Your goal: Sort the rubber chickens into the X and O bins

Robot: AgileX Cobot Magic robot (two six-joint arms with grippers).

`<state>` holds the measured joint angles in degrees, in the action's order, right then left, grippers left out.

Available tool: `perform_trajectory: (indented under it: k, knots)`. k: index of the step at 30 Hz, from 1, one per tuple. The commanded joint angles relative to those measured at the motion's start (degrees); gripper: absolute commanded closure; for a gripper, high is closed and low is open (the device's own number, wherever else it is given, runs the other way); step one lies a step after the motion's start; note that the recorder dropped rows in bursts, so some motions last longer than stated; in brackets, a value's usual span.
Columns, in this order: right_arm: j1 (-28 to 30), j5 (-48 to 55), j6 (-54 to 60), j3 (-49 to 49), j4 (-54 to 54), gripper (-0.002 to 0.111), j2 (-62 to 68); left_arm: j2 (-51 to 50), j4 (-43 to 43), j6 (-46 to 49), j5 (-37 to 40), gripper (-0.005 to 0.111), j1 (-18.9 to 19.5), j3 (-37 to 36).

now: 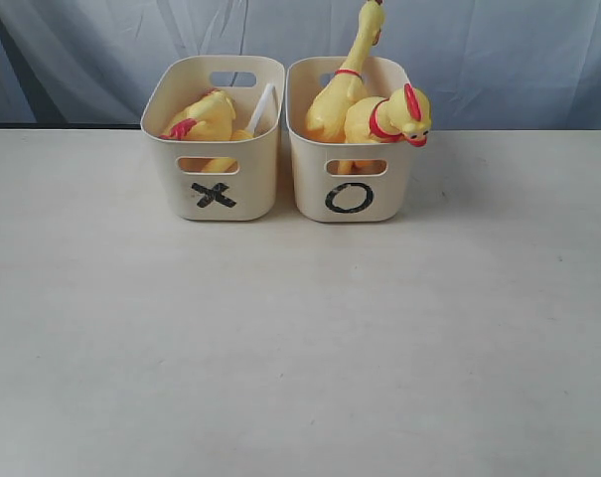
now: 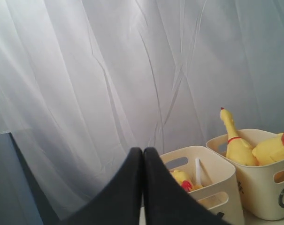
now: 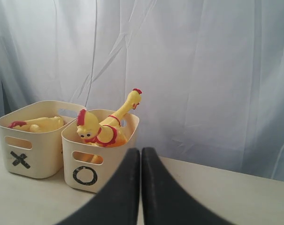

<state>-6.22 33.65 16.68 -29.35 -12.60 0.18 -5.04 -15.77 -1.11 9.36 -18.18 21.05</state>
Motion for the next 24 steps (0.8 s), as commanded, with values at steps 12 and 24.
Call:
perform_trajectory:
  k: [12, 24]
  knots:
    - [-0.08, 0.08, -0.18, 0.2, -1.83, 0.106, -0.18, 5.04, 0.36, -0.09, 0.04, 0.107, 16.52, -0.03]
    - [-0.08, 0.2, -0.18, 0.36, -2.67, 0.106, -0.18, 5.04, 0.36, -0.09, 0.85, 0.107, 16.52, -0.03]
